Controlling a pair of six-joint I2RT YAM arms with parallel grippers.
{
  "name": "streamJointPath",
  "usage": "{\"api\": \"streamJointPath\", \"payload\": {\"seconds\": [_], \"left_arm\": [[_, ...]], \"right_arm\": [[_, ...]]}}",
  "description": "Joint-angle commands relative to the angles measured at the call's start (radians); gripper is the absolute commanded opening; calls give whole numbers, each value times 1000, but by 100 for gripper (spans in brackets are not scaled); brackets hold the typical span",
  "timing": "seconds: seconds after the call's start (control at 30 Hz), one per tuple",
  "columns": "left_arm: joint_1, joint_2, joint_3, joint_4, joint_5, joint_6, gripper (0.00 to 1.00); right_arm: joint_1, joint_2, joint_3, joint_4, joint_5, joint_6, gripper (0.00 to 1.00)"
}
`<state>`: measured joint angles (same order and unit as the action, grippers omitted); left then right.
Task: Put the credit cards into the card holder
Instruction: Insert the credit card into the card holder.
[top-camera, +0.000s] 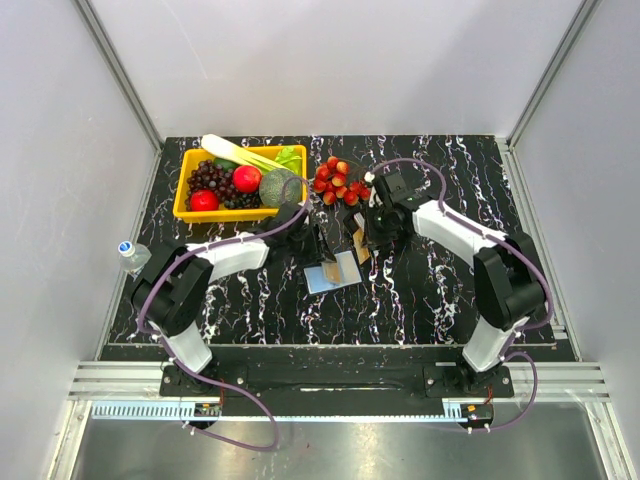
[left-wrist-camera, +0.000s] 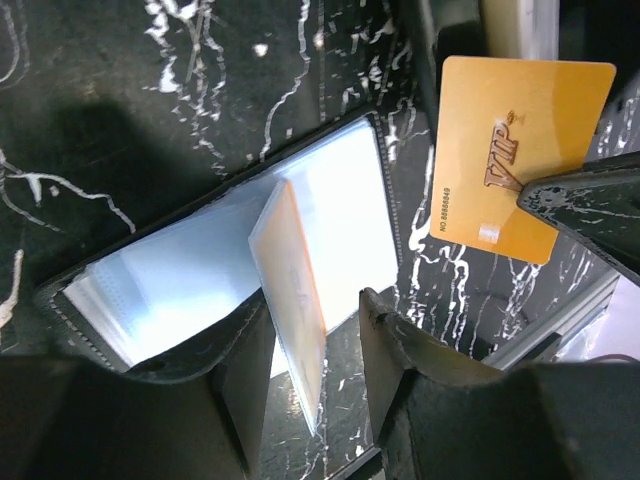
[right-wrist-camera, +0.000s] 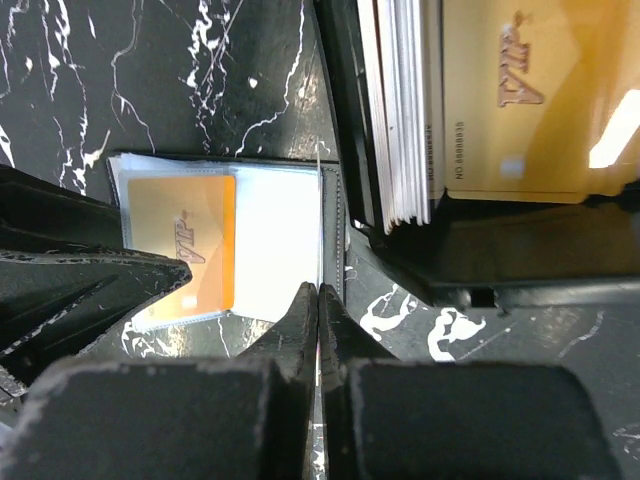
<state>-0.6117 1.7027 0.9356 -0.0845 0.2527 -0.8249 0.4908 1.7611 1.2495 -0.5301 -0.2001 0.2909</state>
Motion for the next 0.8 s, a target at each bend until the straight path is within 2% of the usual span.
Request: {"api": "streamJointPath", "payload": {"seconds": [0.0,0.2,0.37,0.47,0.7,0.77], "left_arm": [[-10,-5,84,54,57,4,41],[-29,81,166,71,108,4,41],[-43,140,203,66,117,-13,39],[-43,88,163,52,57,-8,39],[-40,-107,51,-73,-170,40,42],[-34,-130,14,-92,-191,26,42]], "right_arm": [[3,-84,39,-24,85,-19,0],[-4,-149,8,-28,195,10,0],[-9,-209,4,-22,183,17,0],[-9,-219,-4,-2,131,20,0],[-9,-143,-67,120,-149,79,0],[-9,-120,-91,169,-208,105,0]]}}
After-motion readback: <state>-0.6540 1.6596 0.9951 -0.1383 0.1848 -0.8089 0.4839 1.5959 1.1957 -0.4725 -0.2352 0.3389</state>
